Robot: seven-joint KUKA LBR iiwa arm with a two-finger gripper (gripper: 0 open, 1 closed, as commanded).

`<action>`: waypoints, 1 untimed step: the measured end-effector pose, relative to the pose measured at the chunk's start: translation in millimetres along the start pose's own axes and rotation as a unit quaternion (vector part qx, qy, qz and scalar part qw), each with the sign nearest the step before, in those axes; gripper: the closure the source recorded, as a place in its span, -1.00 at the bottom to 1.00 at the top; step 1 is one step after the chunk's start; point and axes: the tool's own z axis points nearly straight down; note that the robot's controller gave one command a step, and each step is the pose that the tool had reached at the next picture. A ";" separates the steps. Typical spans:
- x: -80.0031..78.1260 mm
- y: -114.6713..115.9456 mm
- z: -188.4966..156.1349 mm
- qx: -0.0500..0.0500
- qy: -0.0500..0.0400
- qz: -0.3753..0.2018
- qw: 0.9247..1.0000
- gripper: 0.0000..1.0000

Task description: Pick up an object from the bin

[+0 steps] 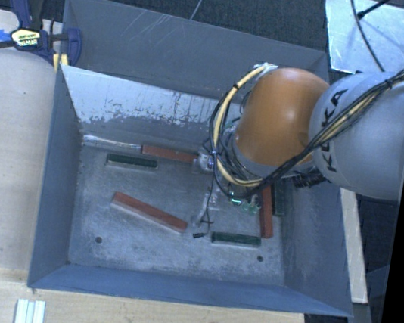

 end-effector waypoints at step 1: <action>-0.5 -0.2 -0.6 0.000 -0.001 0.001 1.000 -1.00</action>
Offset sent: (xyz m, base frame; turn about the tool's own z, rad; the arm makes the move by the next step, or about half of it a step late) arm -0.0109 0.0009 -0.0718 0.1765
